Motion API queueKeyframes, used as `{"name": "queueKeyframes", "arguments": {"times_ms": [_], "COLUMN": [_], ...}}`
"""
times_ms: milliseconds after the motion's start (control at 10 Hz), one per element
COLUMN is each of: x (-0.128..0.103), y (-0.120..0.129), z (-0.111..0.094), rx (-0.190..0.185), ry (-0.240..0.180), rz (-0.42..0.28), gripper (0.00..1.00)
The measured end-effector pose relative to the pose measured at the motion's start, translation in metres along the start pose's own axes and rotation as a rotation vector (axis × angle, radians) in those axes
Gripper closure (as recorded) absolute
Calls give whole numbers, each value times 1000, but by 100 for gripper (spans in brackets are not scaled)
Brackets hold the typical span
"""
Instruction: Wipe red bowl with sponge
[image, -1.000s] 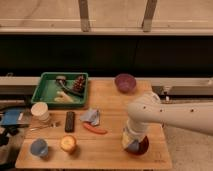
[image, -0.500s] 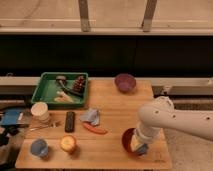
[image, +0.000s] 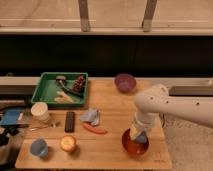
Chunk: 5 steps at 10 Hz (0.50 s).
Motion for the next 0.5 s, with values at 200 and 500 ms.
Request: {"name": "queueKeyframes", "arguments": {"times_ms": [200, 500], "x": [-2, 22], "y": [24, 52], "z": [-2, 3], "rx": [17, 16], "ry": [-3, -8], "rz": [-58, -108], "gripper": [100, 100]}}
